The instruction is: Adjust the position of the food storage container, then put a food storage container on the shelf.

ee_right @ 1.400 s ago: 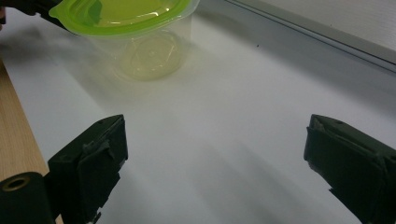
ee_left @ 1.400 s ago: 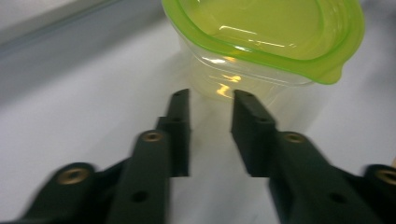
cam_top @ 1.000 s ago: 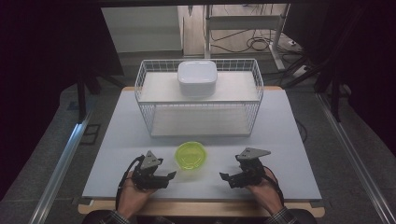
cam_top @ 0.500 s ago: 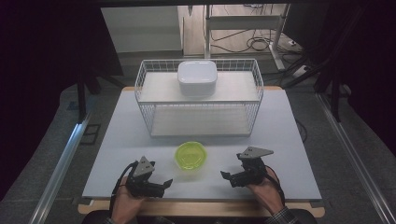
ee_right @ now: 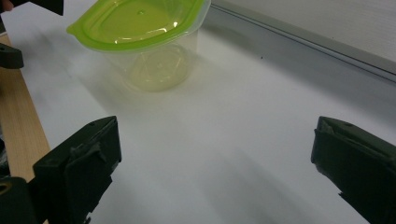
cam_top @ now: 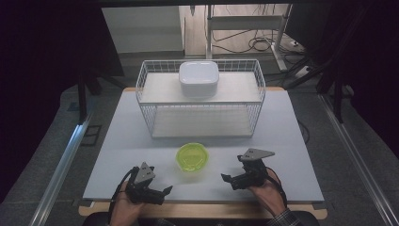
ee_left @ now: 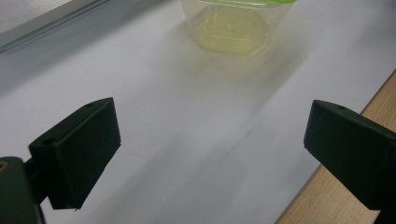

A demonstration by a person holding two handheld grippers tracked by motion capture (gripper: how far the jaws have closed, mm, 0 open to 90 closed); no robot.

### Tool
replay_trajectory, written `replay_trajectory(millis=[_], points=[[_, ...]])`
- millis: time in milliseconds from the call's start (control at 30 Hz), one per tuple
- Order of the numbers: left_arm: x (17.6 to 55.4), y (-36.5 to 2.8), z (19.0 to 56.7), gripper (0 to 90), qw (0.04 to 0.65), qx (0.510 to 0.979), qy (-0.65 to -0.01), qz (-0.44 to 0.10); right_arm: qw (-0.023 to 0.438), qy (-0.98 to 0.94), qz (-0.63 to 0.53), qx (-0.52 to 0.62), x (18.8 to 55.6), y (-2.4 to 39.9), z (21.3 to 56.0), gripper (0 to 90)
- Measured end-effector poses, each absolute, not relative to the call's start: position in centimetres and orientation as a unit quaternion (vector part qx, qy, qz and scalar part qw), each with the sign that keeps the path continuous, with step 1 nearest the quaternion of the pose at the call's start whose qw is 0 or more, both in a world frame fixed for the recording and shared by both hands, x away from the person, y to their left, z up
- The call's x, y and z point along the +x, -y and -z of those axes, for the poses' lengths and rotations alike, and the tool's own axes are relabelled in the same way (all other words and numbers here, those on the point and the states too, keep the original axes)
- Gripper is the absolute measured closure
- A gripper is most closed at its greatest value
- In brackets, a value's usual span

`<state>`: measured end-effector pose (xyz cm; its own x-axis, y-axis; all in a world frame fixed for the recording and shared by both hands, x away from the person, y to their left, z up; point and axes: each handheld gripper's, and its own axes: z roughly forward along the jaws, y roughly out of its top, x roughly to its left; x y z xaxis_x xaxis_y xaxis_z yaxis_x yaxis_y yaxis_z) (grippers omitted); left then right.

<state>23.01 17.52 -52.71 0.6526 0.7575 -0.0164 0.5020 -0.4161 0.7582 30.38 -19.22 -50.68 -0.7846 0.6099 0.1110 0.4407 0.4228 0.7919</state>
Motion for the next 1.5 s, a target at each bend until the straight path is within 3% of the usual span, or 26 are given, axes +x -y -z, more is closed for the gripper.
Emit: replay_trajectory(millis=[667, 967, 1500], points=[[23.2, -17.7, 53.0, 3.4, 0.377, 0.828, -0.380, -0.167, 0.080, -0.852, -0.405, 0.323, 31.2, 18.7, 49.5, 4.1], [23.2, -17.5, 53.0, 3.6, 0.381, 0.829, -0.374, -0.166, 0.034, -0.846, -0.424, 0.322, 32.0, 18.5, 48.3, 24.2], [23.1, -17.4, 53.1, 4.1, 0.370, 0.837, -0.364, -0.171, -0.033, -0.820, -0.434, 0.370, 35.3, 16.5, 48.2, 41.0]])
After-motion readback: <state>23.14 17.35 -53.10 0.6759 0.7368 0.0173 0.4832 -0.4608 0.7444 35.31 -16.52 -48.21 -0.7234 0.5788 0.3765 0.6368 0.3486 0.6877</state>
